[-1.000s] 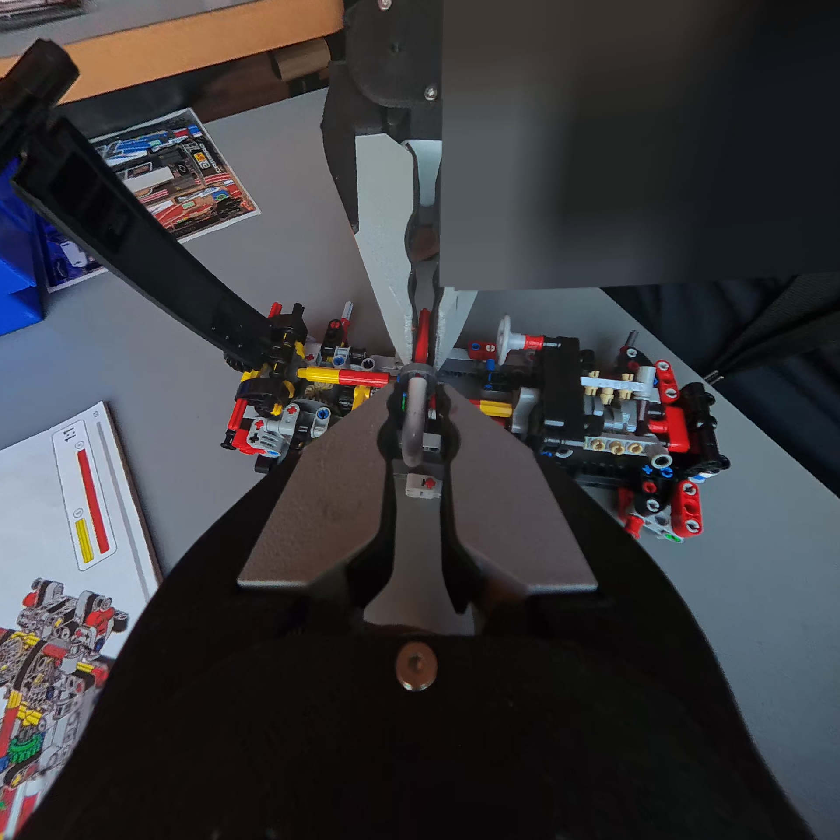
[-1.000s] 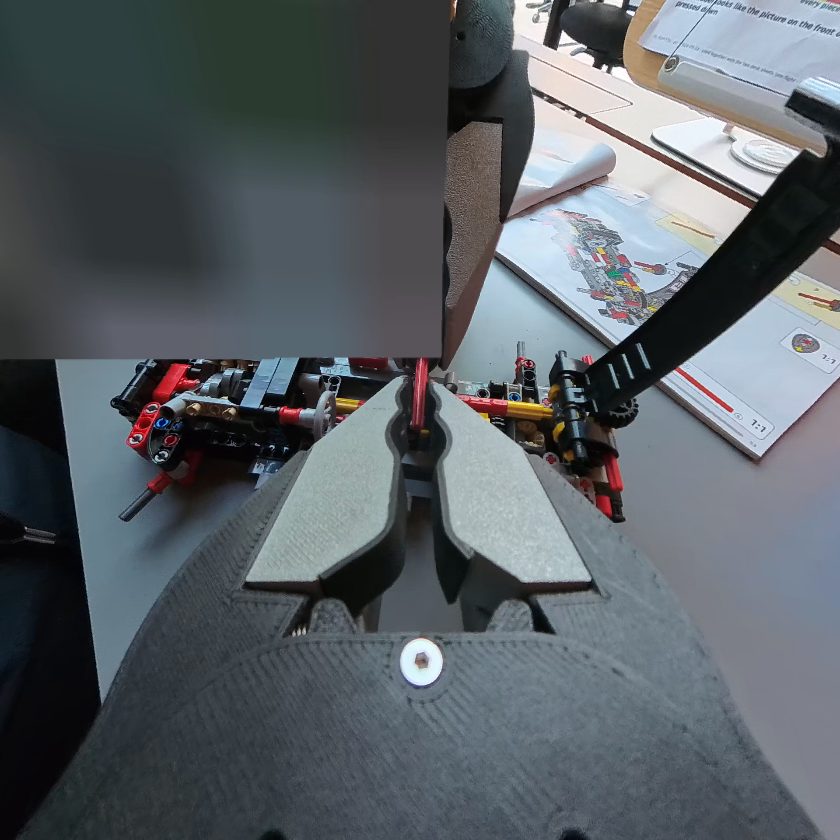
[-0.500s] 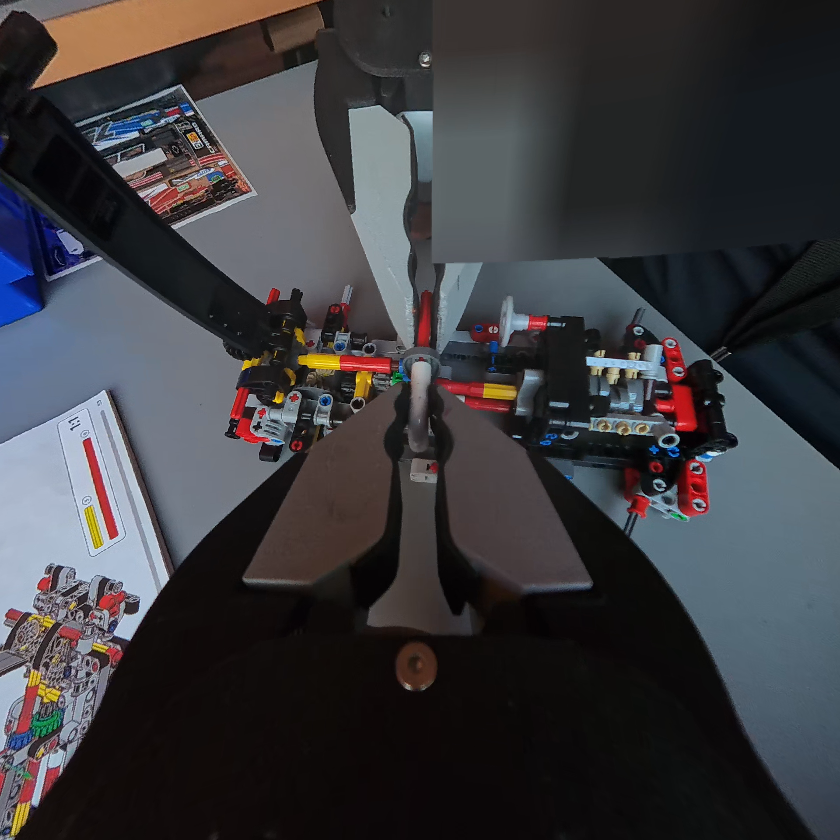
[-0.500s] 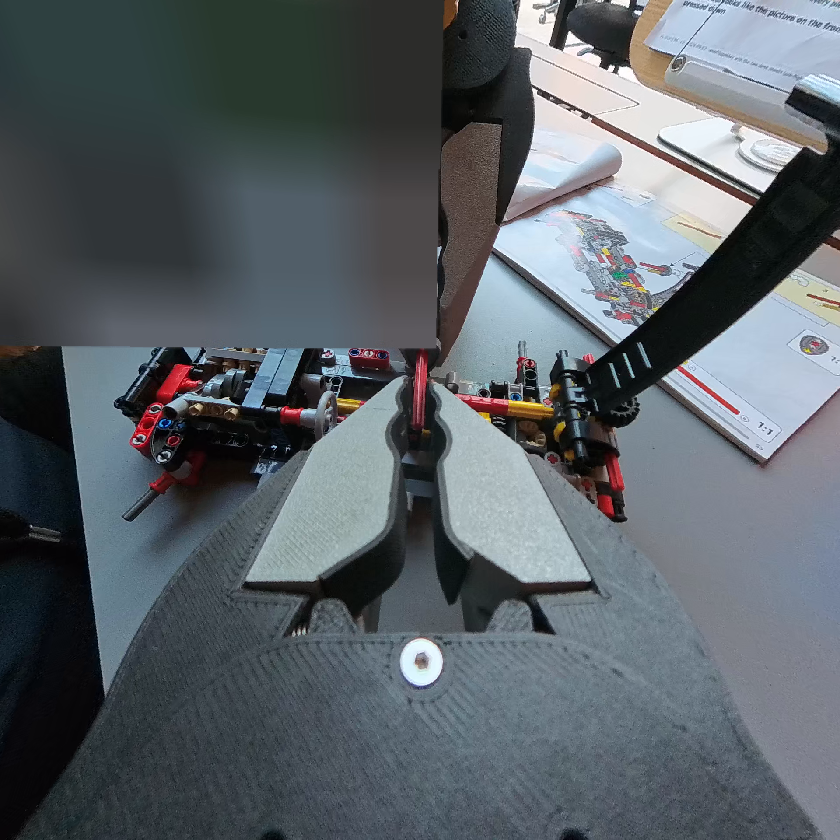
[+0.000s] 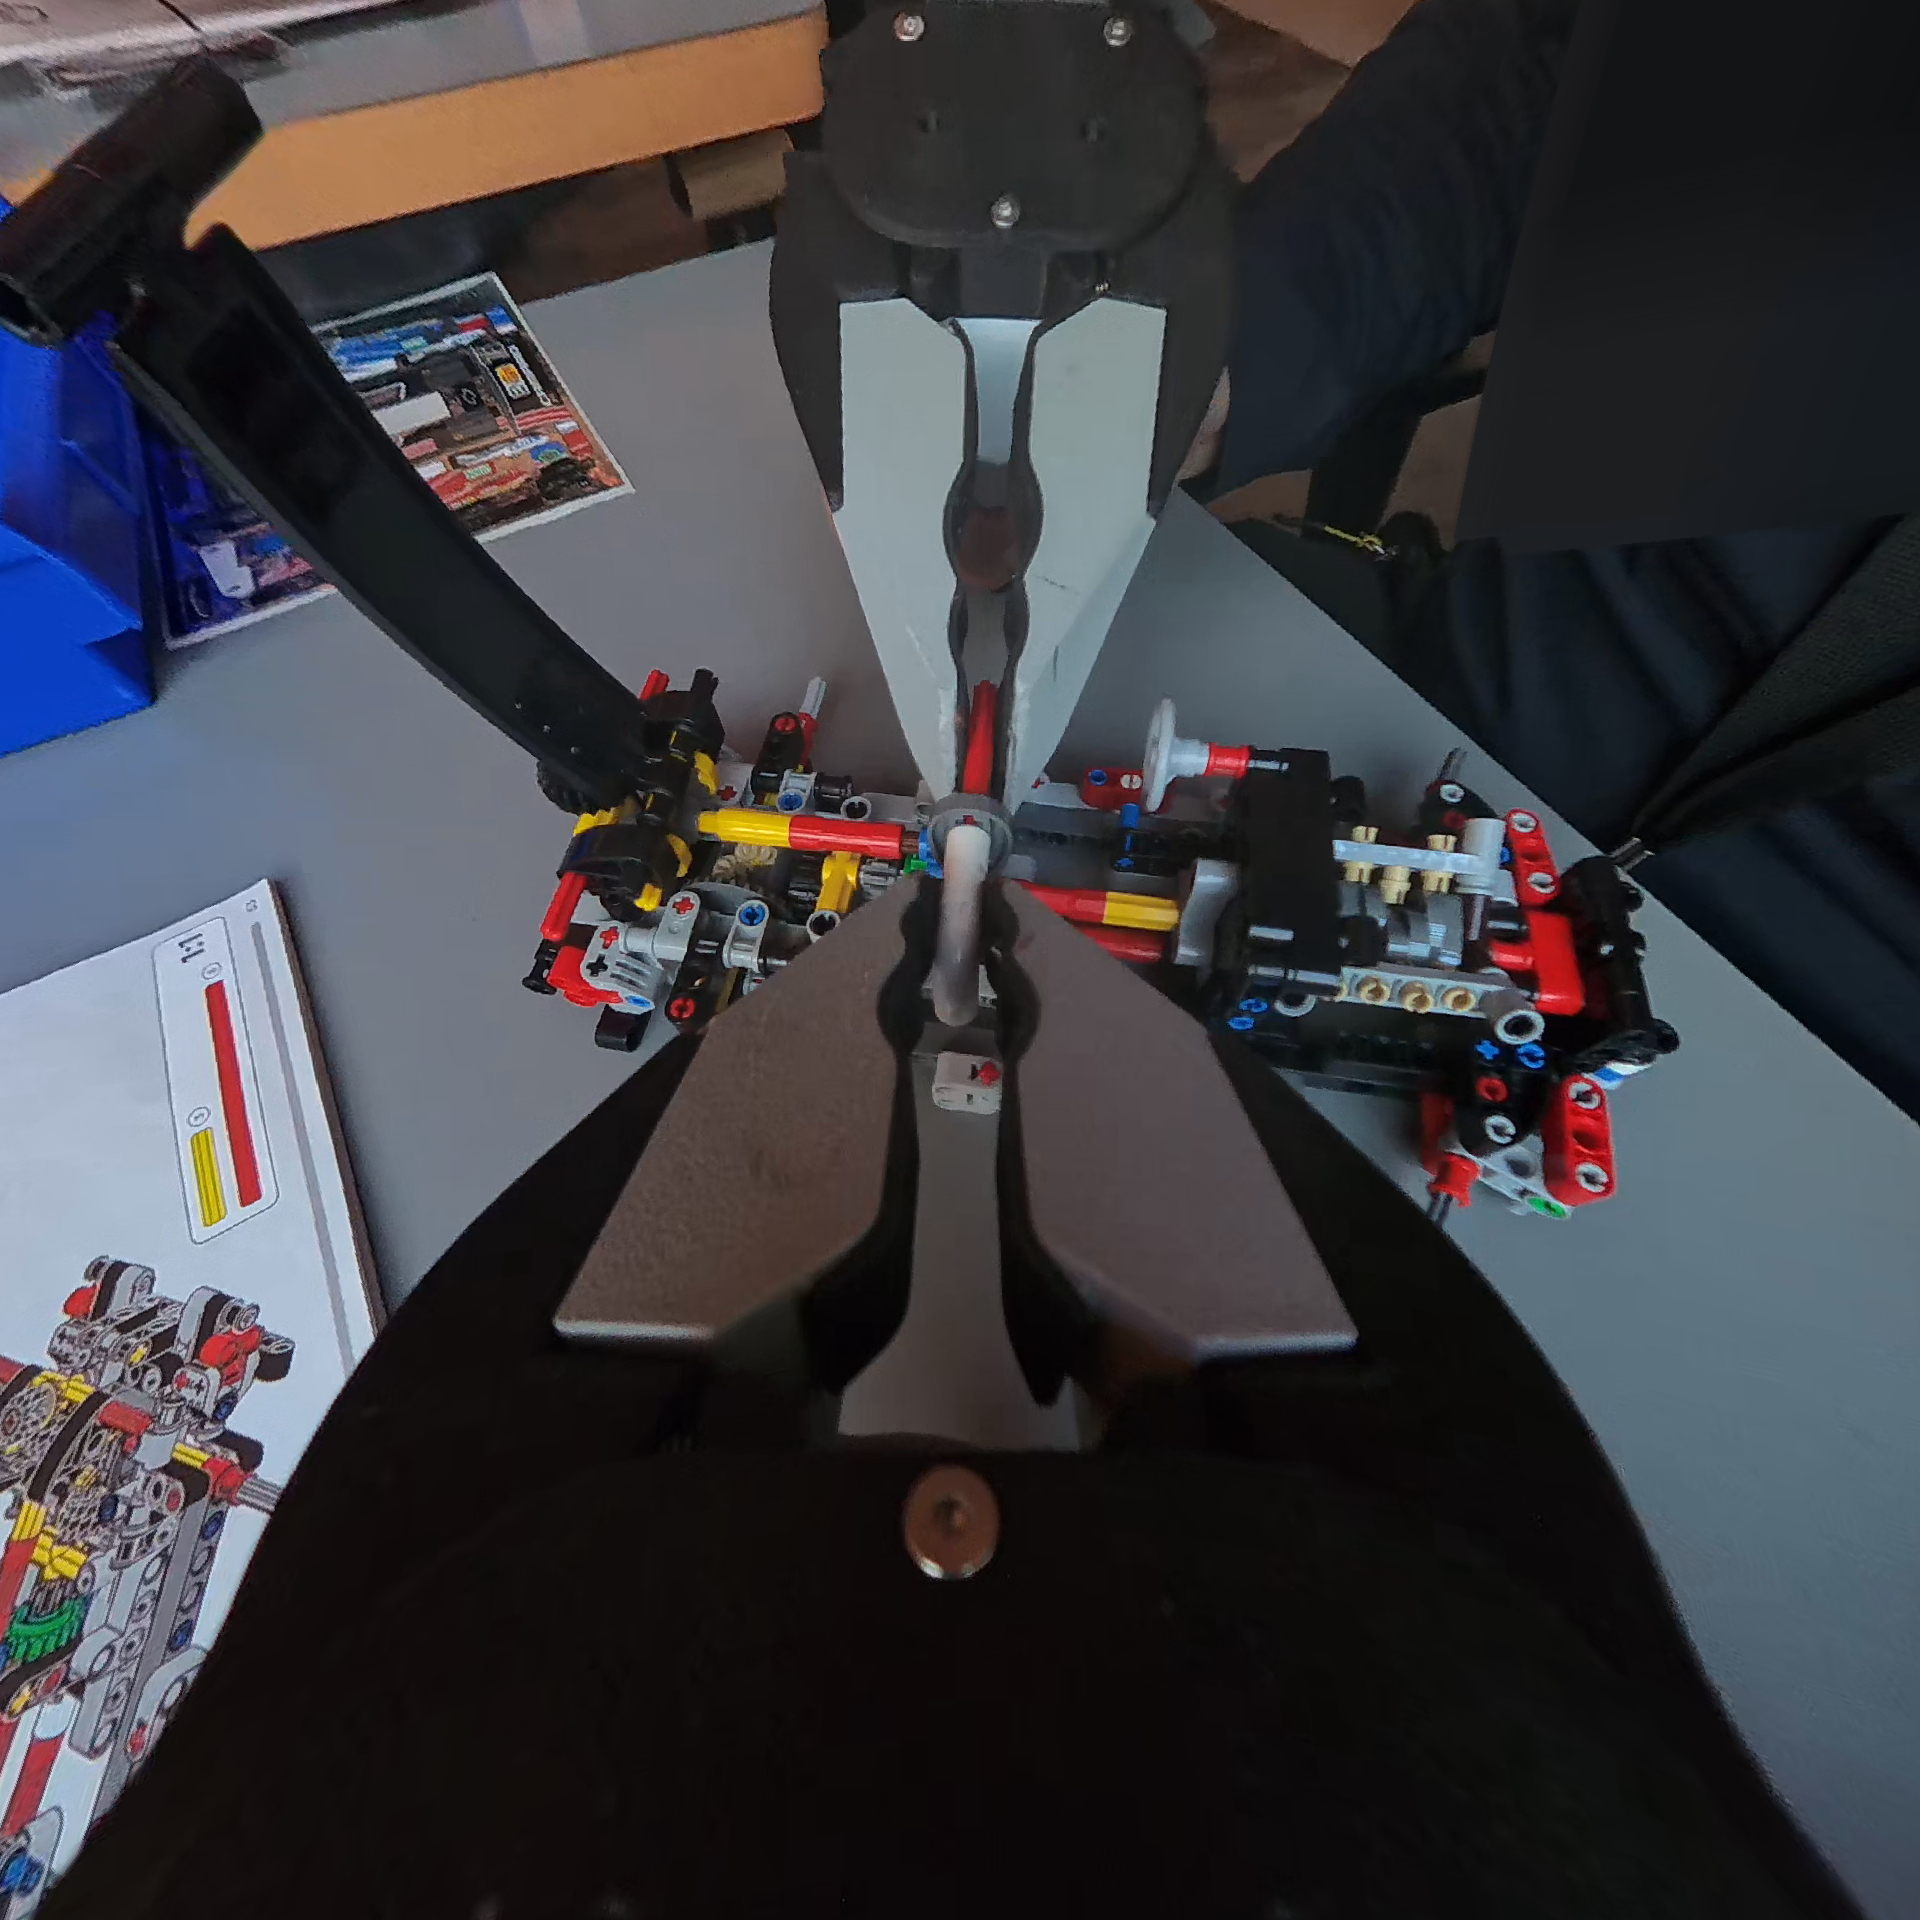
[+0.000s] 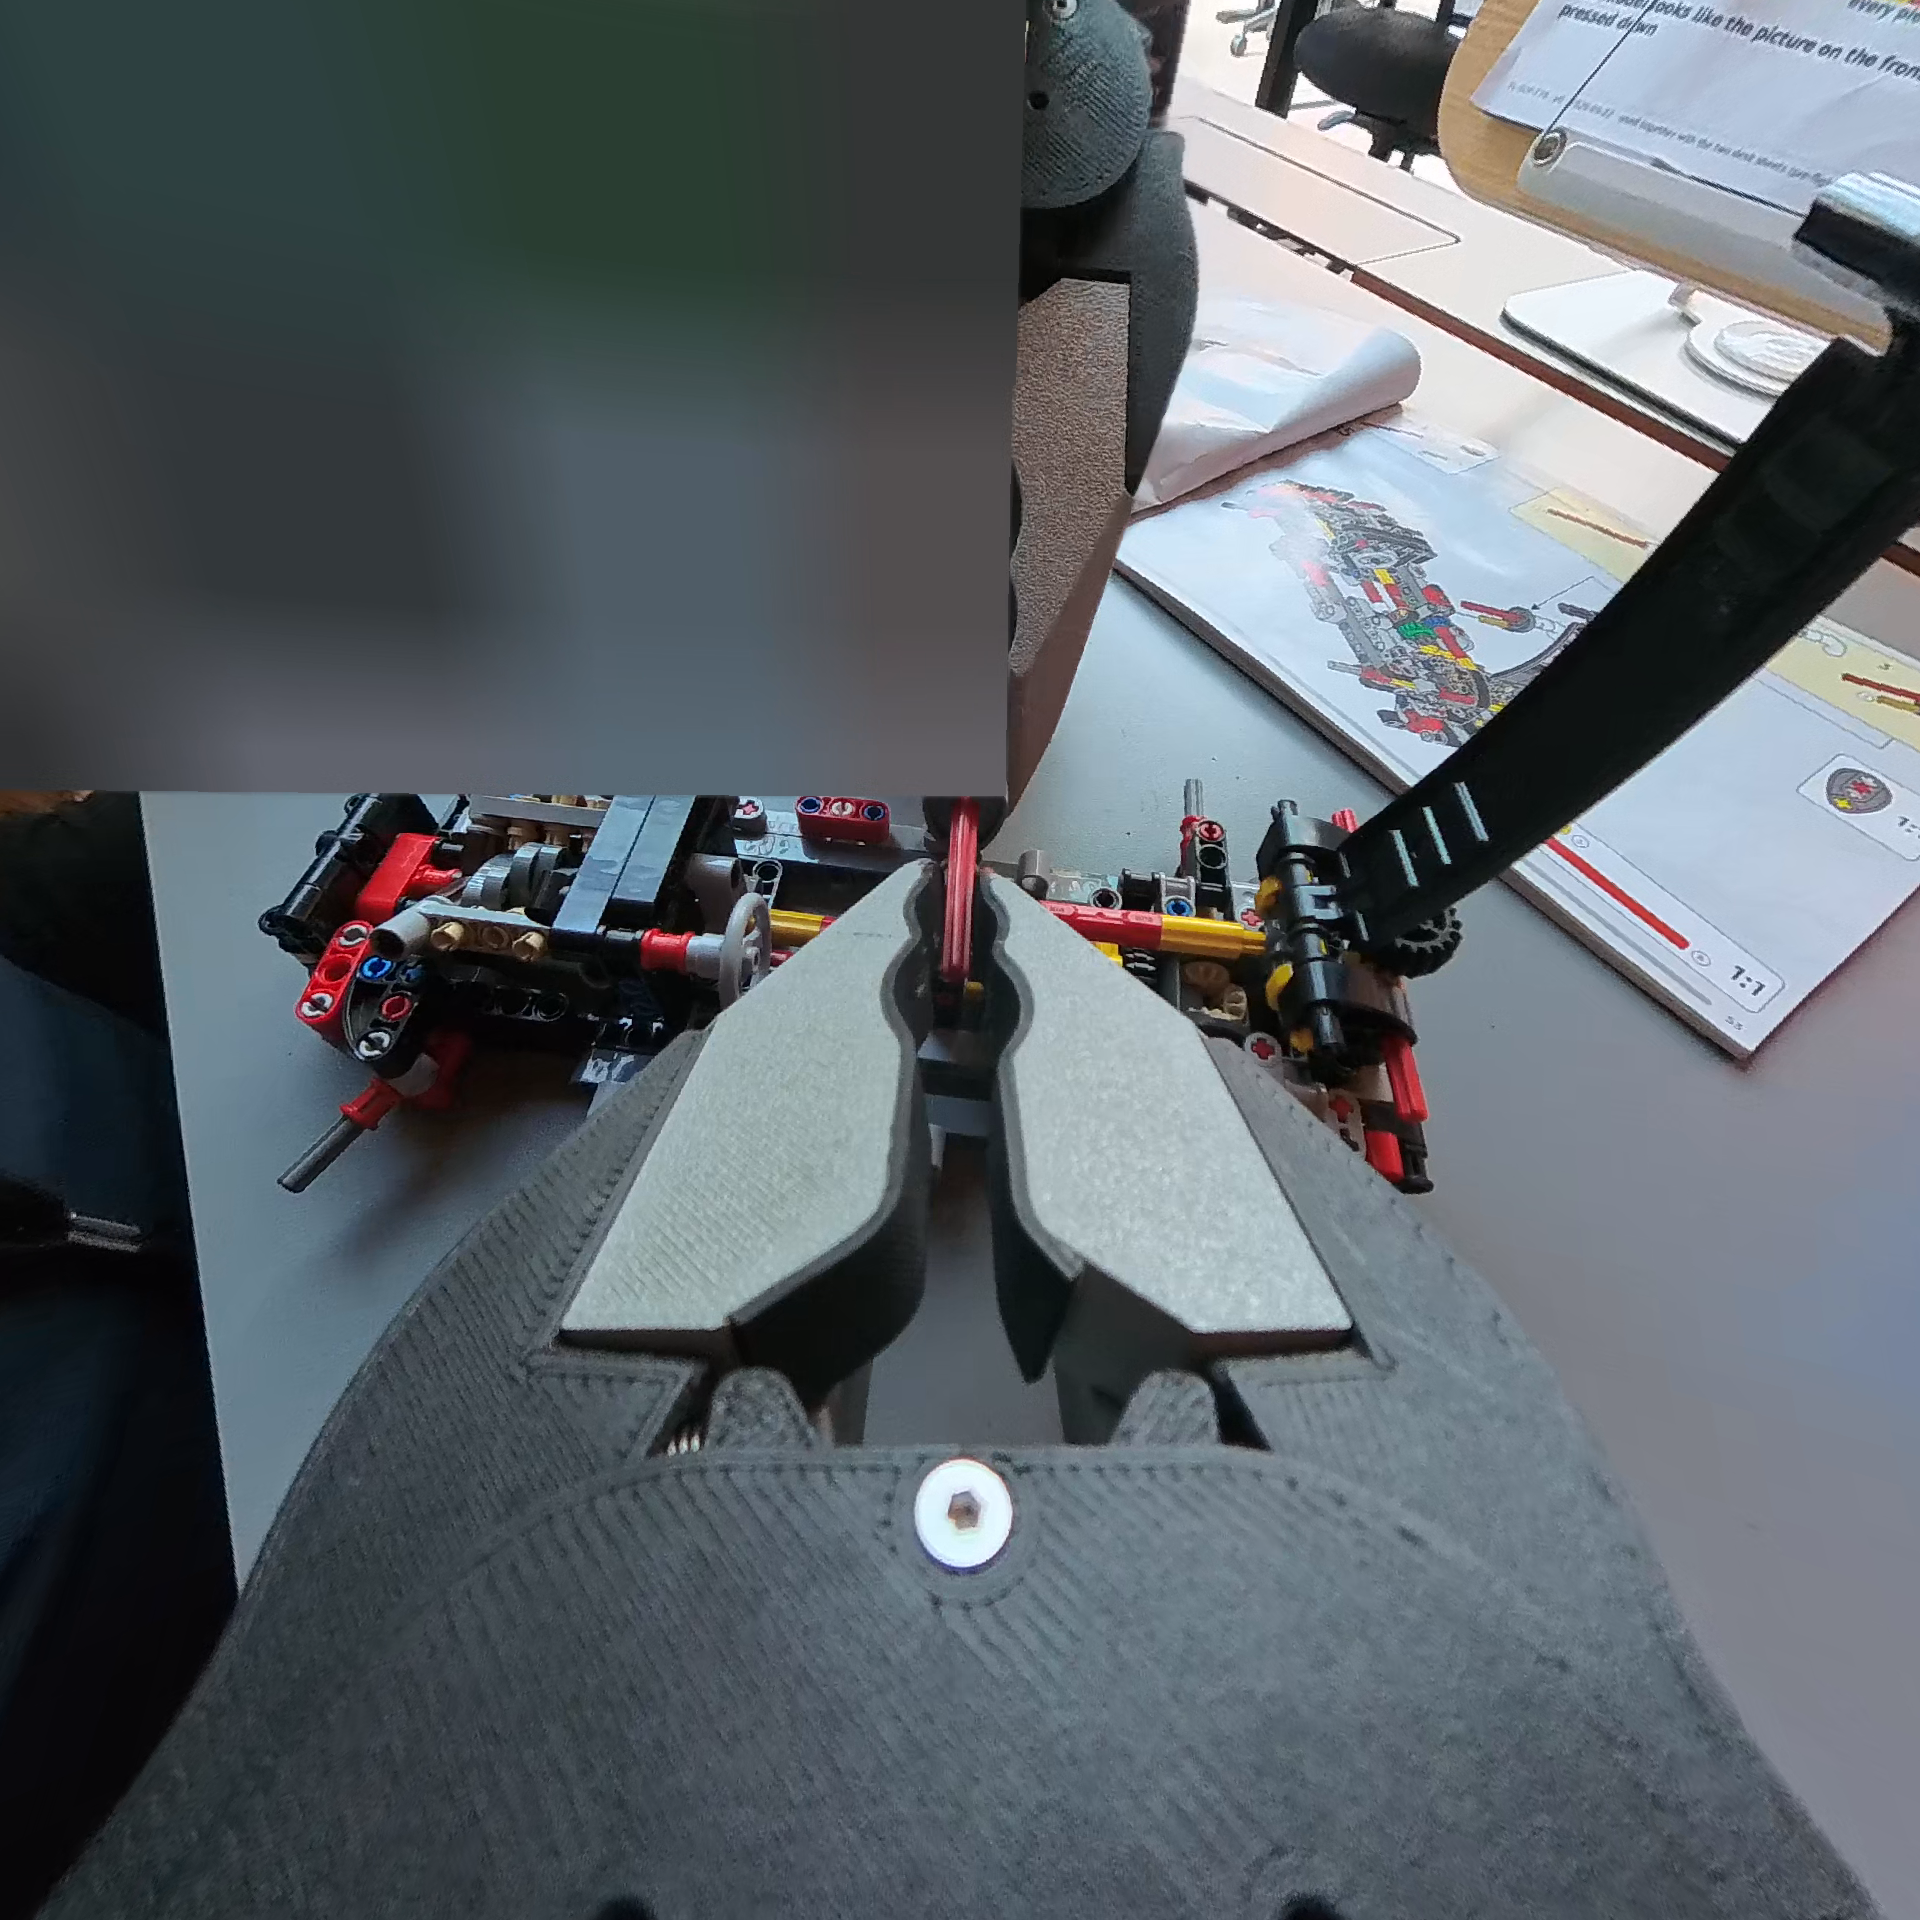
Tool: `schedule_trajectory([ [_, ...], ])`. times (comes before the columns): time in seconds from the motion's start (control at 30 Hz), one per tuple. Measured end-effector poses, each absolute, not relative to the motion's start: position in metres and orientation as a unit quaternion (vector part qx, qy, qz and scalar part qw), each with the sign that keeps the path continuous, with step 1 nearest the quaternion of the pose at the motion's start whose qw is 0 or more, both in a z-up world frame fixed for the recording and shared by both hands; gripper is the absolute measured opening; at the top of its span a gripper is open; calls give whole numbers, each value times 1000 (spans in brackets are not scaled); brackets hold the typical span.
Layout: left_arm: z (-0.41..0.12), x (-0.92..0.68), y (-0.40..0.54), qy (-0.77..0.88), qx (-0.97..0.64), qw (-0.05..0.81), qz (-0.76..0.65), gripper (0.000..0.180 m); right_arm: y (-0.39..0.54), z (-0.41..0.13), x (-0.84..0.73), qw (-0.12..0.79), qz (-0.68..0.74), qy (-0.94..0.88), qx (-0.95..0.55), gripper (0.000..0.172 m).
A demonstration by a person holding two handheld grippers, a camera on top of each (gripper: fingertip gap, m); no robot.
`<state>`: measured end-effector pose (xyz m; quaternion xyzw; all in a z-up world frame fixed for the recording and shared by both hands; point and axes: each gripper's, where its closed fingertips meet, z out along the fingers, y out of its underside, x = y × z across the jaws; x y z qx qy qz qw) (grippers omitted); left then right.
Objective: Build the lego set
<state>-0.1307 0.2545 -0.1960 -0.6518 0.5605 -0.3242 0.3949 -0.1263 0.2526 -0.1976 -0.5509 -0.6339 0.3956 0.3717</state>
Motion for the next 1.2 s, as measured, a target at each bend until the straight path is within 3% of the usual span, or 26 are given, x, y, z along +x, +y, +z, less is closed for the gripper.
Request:
schedule_trajectory([
  [0.4,-196,-130,254,553,-647,419,-316,5,252,-197,-126,369,398,-635,-550,3],
  [0.6,-197,-131,254,591,-634,431,-249,5,251,-197,-126,371,397,-636,-548,3],
  [1.2,-195,-126,254,566,-644,422,-296,4,253,-196,-124,357,413,-629,-554,1],
])
